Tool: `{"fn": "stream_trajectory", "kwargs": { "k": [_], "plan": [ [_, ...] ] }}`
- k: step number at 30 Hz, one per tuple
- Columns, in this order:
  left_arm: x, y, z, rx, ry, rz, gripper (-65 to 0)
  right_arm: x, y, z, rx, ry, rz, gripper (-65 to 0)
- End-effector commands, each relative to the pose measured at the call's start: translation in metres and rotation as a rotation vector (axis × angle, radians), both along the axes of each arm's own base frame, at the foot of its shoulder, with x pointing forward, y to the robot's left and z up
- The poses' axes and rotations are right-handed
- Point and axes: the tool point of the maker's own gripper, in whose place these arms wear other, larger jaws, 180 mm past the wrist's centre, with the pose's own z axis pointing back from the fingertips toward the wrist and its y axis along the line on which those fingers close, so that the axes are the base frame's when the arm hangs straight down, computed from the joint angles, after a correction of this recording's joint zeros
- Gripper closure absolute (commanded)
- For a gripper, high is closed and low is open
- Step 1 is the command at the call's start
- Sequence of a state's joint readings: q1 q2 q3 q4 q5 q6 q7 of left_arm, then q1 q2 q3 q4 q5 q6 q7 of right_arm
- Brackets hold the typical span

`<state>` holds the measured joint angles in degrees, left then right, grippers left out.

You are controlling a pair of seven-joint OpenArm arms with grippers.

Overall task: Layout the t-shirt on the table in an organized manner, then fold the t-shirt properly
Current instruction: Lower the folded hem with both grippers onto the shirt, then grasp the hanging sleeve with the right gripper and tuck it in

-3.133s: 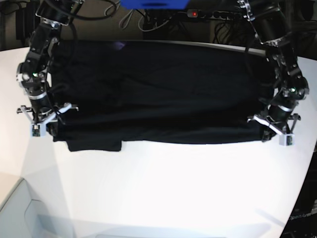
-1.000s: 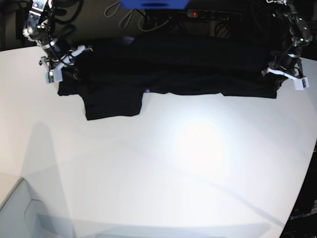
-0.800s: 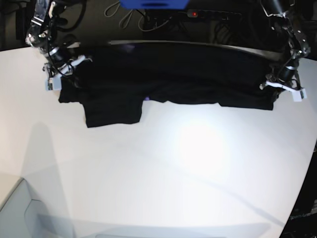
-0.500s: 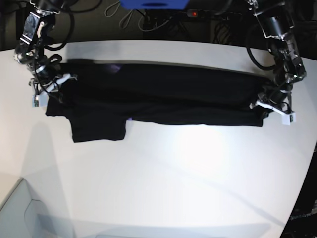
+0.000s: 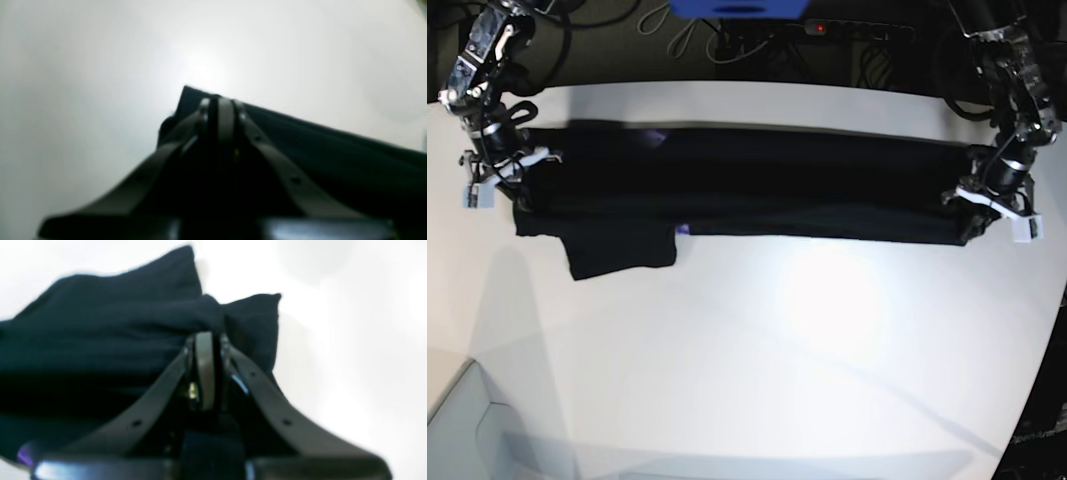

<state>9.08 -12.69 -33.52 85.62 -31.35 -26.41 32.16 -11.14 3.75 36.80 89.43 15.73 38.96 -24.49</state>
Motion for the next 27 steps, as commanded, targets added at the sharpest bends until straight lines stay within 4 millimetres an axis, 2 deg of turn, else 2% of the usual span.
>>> {"fn": "stream_trajectory", "kwargs": {
  "k": [1, 4, 9, 14, 20, 23, 27],
  "plan": [
    [0.003, 0.011, 0.021, 0.018, -0.07, 0.015, 0.0, 0.006, -0.011, 0.017, -0.02, -0.06, -0.018, 0.0],
    [-0.007, 0.03, 0.023, 0.032, -0.07, 0.07, 0.0, 0.003, -0.015, 0.015, -0.017, -0.052, -0.03, 0.0],
    [-0.017, 0.039, -0.003, 0.002, -0.004, 0.099, 0.0, -0.003, -0.012, 0.008, -0.011, -0.032, -0.023, 0.0],
    [-0.016, 0.042, -0.021, -0.038, 0.031, 0.12, 0.0, -0.009, -0.008, -0.004, 0.018, -0.006, -0.031, 0.0],
    [-0.028, 0.044, -0.052, -0.088, 0.106, 0.152, 0.0, -0.019, -0.008, -0.027, 0.056, 0.048, -0.043, 0.0],
    [-0.029, 0.044, -0.06, -0.104, 0.125, 0.159, 0.0, -0.024, -0.011, -0.036, 0.066, 0.077, -0.048, 0.0],
    [-0.035, 0.044, -0.07, -0.118, 0.153, 0.165, 0.0, -0.026, -0.003, -0.051, 0.075, 0.126, -0.004, 0.0]
  ]
}}
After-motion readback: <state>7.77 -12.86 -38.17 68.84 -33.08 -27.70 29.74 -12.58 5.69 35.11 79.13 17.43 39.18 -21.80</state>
